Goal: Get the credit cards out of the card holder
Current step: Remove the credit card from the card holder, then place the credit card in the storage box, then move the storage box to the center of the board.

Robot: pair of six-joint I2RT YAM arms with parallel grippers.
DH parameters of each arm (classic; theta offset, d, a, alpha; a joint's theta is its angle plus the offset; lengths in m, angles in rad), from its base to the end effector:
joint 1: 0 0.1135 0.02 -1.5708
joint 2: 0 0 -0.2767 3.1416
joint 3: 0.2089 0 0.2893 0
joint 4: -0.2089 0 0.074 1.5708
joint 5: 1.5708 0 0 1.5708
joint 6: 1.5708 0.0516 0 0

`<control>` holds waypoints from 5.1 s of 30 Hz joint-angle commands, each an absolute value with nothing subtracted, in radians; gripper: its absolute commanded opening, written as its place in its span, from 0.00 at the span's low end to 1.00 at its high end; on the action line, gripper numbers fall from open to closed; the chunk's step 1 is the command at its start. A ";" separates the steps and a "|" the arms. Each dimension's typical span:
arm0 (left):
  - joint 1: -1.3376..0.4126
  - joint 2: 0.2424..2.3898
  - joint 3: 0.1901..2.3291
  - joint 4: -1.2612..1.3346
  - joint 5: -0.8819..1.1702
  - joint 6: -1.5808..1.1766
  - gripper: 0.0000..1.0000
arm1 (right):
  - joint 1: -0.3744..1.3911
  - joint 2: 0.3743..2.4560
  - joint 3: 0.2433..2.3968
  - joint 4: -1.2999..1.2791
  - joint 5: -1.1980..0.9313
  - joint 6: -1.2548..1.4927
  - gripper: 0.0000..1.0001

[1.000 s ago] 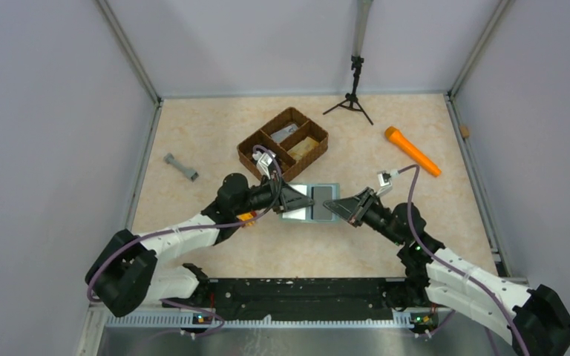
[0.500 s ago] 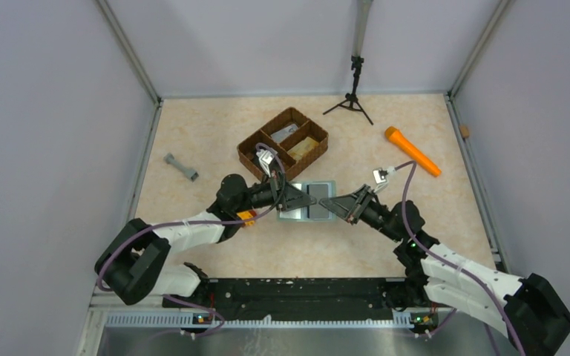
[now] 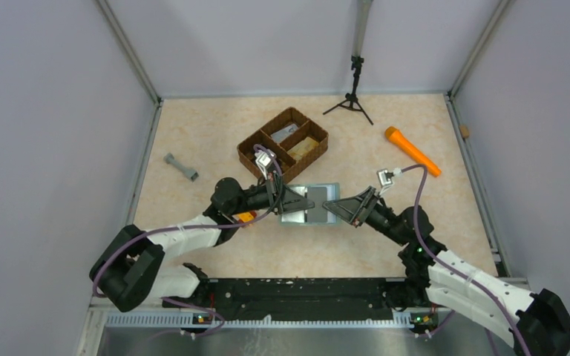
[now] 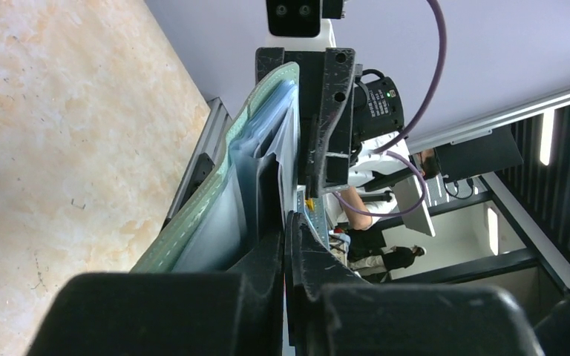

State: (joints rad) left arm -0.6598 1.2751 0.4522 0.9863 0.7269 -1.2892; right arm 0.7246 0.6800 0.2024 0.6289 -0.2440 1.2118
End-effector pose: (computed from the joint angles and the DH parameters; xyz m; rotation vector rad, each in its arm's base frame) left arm 0.2057 -0.2029 0.2298 0.1962 1.8323 -1.9988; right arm 0.1463 0.1462 0.2294 0.1711 1.6744 1.7138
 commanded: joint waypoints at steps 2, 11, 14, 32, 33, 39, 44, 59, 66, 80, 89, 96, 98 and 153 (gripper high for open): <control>-0.651 1.248 0.446 1.026 0.742 -1.289 0.00 | 0.732 0.666 0.201 0.659 -0.232 1.204 0.20; -0.638 1.226 0.428 1.025 0.742 -1.290 0.15 | 0.732 0.670 0.206 0.635 -0.220 1.211 0.00; -0.637 1.215 0.422 1.025 0.741 -1.291 0.16 | 0.731 0.672 0.204 0.637 -0.219 1.215 0.00; -0.620 1.188 0.398 1.084 0.748 -1.318 0.06 | 0.732 0.682 0.189 0.679 -0.221 1.239 0.00; -0.620 1.188 0.397 1.090 0.747 -1.320 0.04 | 0.732 0.684 0.189 0.682 -0.222 1.240 0.00; -0.617 1.188 0.396 1.101 0.751 -1.325 0.00 | 0.732 0.697 0.188 0.707 -0.232 1.244 0.09; -0.604 1.180 0.386 1.106 0.756 -1.332 0.00 | 0.732 0.697 0.181 0.716 -0.232 1.245 0.15; -0.561 1.156 0.358 1.102 0.784 -1.336 0.00 | 0.732 0.669 0.187 0.668 -0.210 1.234 0.00; -0.505 1.099 0.333 1.015 0.814 -1.314 0.00 | 0.729 0.611 0.210 0.568 -0.180 1.190 0.00; -0.375 0.961 0.437 0.435 0.750 -1.067 0.00 | 0.725 0.464 0.331 0.095 0.056 0.996 0.00; -0.367 1.033 0.607 0.148 0.522 -0.889 0.00 | 0.725 0.457 0.457 -0.198 0.316 0.816 0.00; -0.347 1.140 0.712 0.093 0.348 -0.834 0.00 | 0.726 0.454 0.433 -0.167 0.389 0.729 0.00; -0.336 1.179 0.749 0.070 0.299 -0.836 0.00 | 0.725 0.449 0.431 -0.148 0.393 0.712 0.00; -0.246 1.768 1.290 -0.411 0.067 -0.552 0.23 | 0.725 0.403 0.421 -0.137 0.409 0.691 0.00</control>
